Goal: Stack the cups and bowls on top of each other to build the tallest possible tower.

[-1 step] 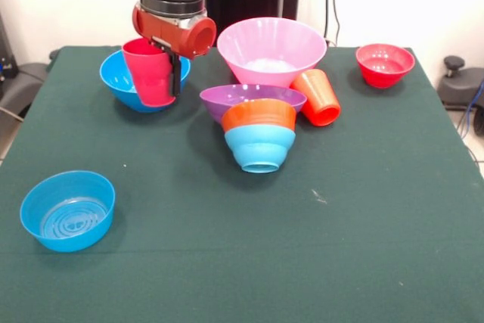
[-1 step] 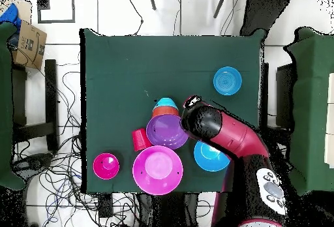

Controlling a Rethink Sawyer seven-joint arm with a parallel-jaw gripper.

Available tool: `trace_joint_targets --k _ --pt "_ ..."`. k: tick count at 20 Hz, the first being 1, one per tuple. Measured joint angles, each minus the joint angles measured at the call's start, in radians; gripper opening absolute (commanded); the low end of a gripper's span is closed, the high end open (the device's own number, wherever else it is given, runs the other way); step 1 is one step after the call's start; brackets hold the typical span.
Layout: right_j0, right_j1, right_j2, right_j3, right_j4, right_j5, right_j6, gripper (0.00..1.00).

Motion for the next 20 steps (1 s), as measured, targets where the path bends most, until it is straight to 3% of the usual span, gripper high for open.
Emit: trace_joint_targets --k 5,14,20 --pt "0.021 0.012 -0.002 0.000 0.000 -0.024 0.000 0.00" --pt "0.117 0.059 -0.010 -0.019 0.002 -0.029 0.000 0.00" --pt "0.137 0.087 -0.010 -0.050 0.010 -0.029 0.000 0.00"
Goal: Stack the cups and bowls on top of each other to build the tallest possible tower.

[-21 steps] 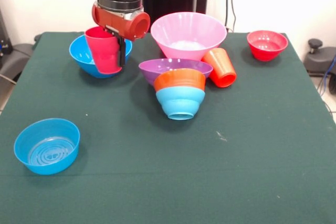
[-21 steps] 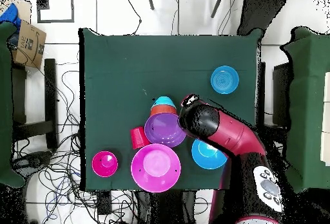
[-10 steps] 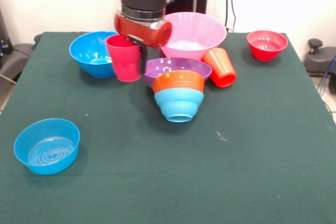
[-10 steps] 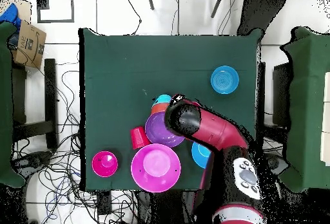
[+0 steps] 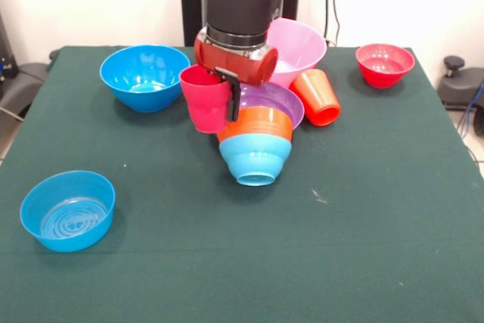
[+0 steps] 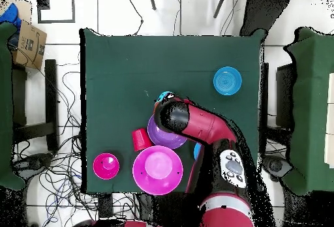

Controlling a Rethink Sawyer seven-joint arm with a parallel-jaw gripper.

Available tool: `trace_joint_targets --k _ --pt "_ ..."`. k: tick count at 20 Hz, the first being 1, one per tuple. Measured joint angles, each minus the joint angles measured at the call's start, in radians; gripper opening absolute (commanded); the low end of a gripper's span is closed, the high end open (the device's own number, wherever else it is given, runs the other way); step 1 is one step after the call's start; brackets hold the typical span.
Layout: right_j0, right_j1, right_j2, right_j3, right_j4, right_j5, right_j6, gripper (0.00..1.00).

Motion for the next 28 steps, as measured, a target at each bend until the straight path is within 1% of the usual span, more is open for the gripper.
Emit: trace_joint_targets --k 6,9,10,14,20,28 --pt "0.002 0.038 -0.012 -0.056 0.017 0.000 0.000 0.00" --pt "0.003 0.061 -0.021 -0.093 0.022 0.000 0.000 0.00" --pt "0.006 0.080 -0.028 -0.118 0.027 0.000 0.000 0.00" --pt "0.014 0.105 -0.037 -0.147 0.034 0.000 0.000 0.00" --pt "0.046 0.138 -0.066 -0.183 0.060 0.018 0.001 0.00" --pt "0.091 0.235 -0.121 -0.312 0.112 0.078 0.003 0.00"
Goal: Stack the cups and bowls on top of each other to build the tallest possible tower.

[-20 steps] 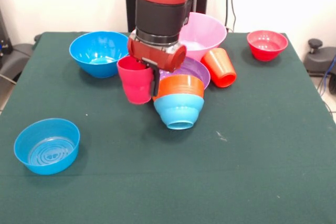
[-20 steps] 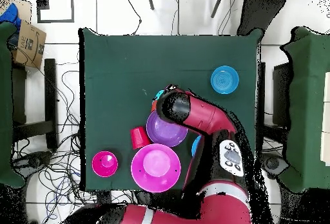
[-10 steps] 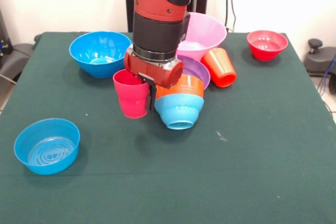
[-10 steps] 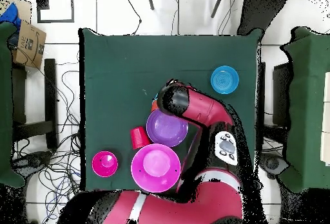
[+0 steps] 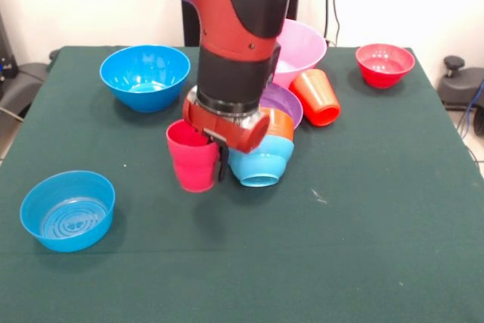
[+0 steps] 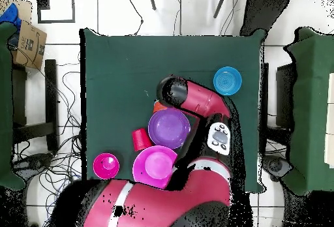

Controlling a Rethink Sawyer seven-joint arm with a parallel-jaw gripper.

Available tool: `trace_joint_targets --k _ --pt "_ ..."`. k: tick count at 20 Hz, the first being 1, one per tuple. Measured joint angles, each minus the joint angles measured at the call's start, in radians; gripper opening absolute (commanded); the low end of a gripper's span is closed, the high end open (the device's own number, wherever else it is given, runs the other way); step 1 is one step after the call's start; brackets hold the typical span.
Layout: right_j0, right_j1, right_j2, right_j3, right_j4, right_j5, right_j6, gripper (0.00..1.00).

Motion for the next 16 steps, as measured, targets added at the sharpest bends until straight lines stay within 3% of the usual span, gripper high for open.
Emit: trace_joint_targets --k 7,16 --pt "0.046 0.119 -0.064 -0.142 0.065 0.023 0.049 0.00" --pt "0.079 0.199 -0.100 -0.244 0.098 0.060 0.128 0.00"
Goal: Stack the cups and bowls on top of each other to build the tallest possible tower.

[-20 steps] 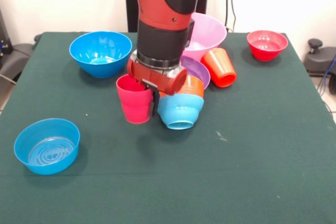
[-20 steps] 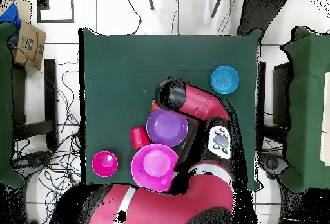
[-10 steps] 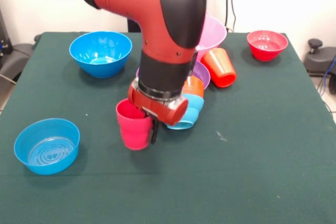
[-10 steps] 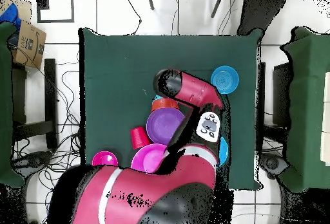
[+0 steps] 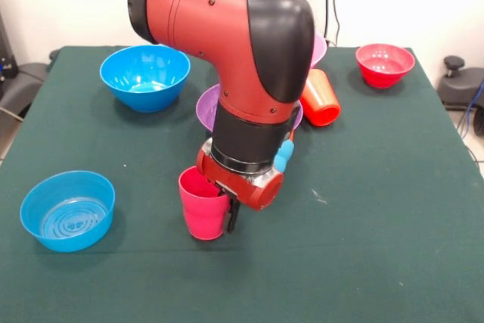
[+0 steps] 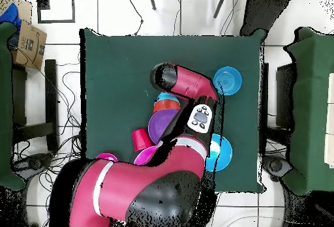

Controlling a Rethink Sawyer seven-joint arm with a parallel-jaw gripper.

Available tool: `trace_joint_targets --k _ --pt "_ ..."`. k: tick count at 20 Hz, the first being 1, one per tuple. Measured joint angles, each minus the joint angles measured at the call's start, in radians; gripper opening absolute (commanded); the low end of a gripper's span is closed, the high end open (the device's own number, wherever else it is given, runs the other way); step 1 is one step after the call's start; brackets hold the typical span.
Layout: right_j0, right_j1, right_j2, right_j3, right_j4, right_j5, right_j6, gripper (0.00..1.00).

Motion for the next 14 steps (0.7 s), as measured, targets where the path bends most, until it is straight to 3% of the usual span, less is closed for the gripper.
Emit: trace_joint_targets --k 14 --pt "0.001 0.041 -0.037 -0.088 0.000 0.113 0.013 0.00"
